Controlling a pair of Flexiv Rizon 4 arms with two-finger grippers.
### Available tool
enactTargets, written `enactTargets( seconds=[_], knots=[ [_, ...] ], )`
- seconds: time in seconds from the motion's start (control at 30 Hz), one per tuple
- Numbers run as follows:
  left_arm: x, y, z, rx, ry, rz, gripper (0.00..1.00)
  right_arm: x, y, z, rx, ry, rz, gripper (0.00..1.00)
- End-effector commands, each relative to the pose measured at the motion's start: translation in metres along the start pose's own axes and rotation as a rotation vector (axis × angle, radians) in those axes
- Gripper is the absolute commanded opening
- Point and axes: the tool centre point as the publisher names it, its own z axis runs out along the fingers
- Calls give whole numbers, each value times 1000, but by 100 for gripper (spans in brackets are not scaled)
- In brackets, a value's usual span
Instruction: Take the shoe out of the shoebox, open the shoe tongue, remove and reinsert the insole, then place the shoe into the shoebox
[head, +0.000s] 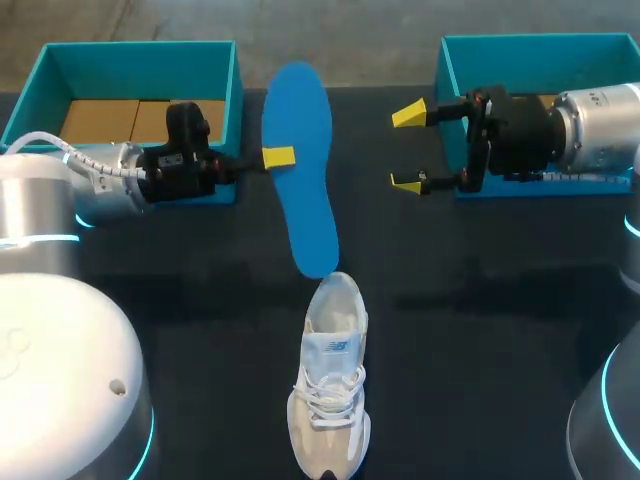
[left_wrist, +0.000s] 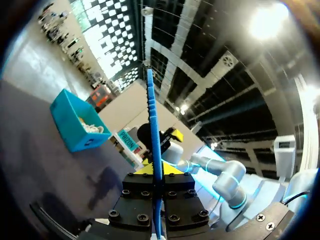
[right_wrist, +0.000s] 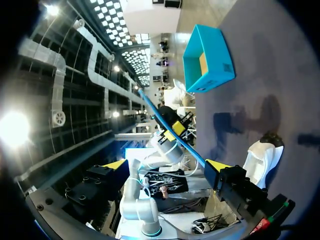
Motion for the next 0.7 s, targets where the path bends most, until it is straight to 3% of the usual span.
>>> enactTargets(
  seconds=[0.03, 0.37, 0.7],
  knots=[
    [2, 4, 2, -31, -47, -409, 0, 0, -1, 1, -3, -2, 0, 100],
    [-4, 7, 3, -44, 7, -547, 0, 0, -1, 1, -3, -2, 0, 100],
    [-13, 8, 4, -31, -7, -597, 0, 0, -1, 1, -3, -2, 0, 100]
  ],
)
